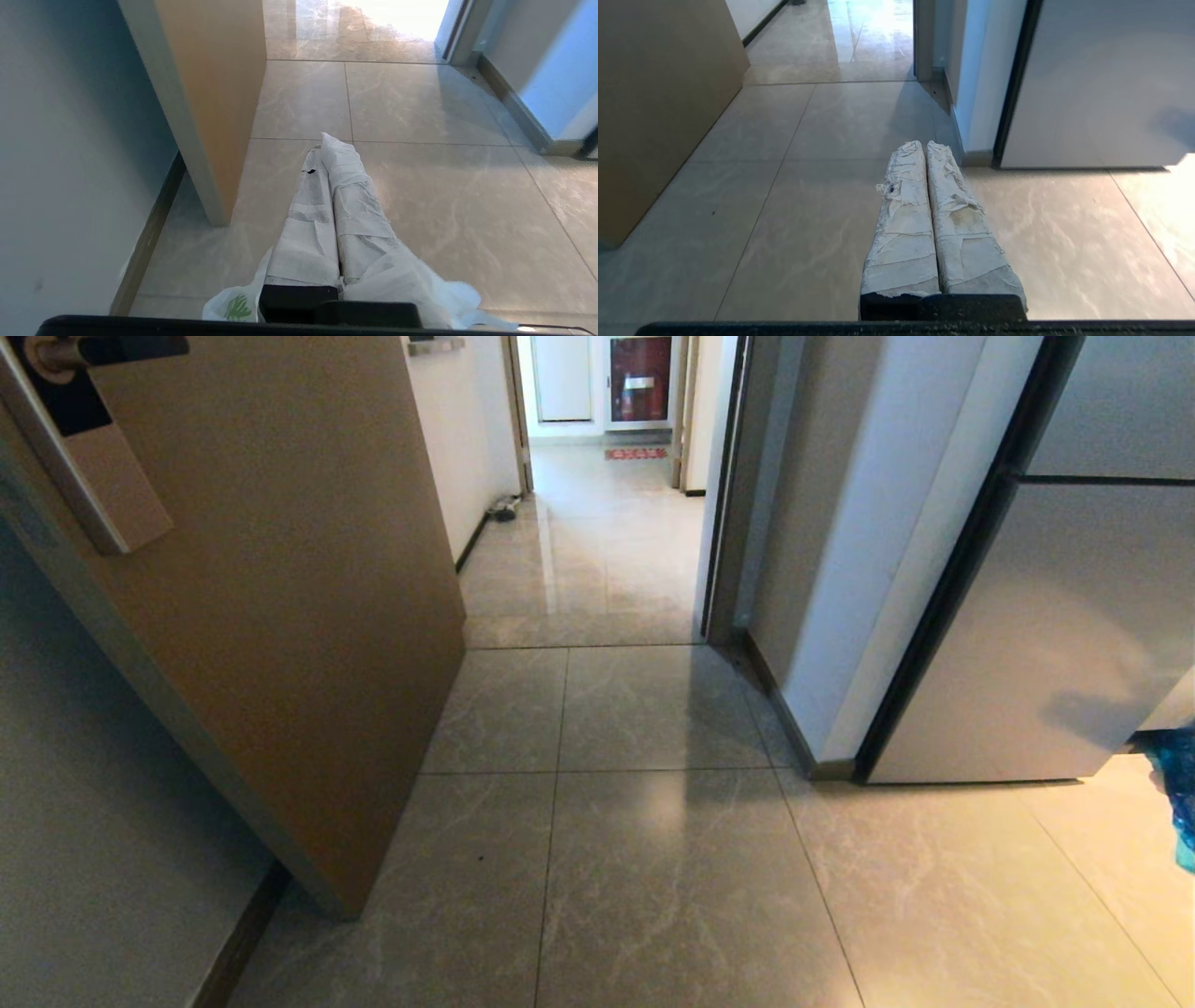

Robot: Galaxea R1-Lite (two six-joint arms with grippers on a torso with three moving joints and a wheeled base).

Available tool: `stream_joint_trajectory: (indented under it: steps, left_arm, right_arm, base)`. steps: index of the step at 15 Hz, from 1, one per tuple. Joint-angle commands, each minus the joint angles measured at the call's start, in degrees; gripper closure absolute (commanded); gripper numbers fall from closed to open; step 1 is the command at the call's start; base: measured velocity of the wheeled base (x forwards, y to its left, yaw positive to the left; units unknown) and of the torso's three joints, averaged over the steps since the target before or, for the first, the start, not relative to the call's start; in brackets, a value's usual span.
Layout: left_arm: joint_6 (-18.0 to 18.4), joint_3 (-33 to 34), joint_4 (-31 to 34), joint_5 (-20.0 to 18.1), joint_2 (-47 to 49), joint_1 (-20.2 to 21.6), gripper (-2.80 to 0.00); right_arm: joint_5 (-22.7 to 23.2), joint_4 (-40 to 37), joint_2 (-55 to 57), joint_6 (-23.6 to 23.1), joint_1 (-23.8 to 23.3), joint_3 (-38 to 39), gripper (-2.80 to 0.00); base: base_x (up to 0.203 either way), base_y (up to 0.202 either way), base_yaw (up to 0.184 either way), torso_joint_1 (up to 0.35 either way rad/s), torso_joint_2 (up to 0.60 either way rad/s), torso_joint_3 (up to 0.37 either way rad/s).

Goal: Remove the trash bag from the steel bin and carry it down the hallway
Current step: Put the trash bag at the door

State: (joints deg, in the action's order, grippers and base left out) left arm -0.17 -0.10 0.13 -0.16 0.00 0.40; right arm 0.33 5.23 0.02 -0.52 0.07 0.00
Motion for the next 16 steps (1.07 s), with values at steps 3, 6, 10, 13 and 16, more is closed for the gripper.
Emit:
stream_joint_trajectory:
  steps: [3,6,10,13,16]
  left_arm:
    - [-0.1,0.0,0.0,0.1,0.1,0.0,0.00]
    - [-0.1,0.0,0.0,0.0,0.1,0.0,0.00]
    - [-0.1,0.0,0.0,0.0,0.1,0.0,0.00]
    - [-0.1,0.0,0.0,0.1,0.1,0.0,0.00]
    - [-0.1,0.0,0.0,0.0,0.1,0.0,0.00]
  right_arm:
    - [0.0,0.0,0.0,0.0,0.0,2.2,0.00]
    - [0.0,0.0,0.0,0.0,0.0,2.1,0.00]
    - [0.0,0.0,0.0,0.0,0.0,2.1,0.00]
    - [0.0,0.0,0.0,0.0,0.0,2.2,0.00]
    - [0.0,0.0,0.0,0.0,0.0,2.1,0.00]
  base:
    - [0.193,0.000,0.000,0.003,0.01,0.001]
    - [0.192,0.000,0.000,0.001,0.00,0.001]
    - [0.192,0.000,0.001,0.002,0.00,0.003]
    - [0.193,0.000,0.002,0.004,0.00,0.005]
    - [0.192,0.000,0.002,0.000,0.00,0.004]
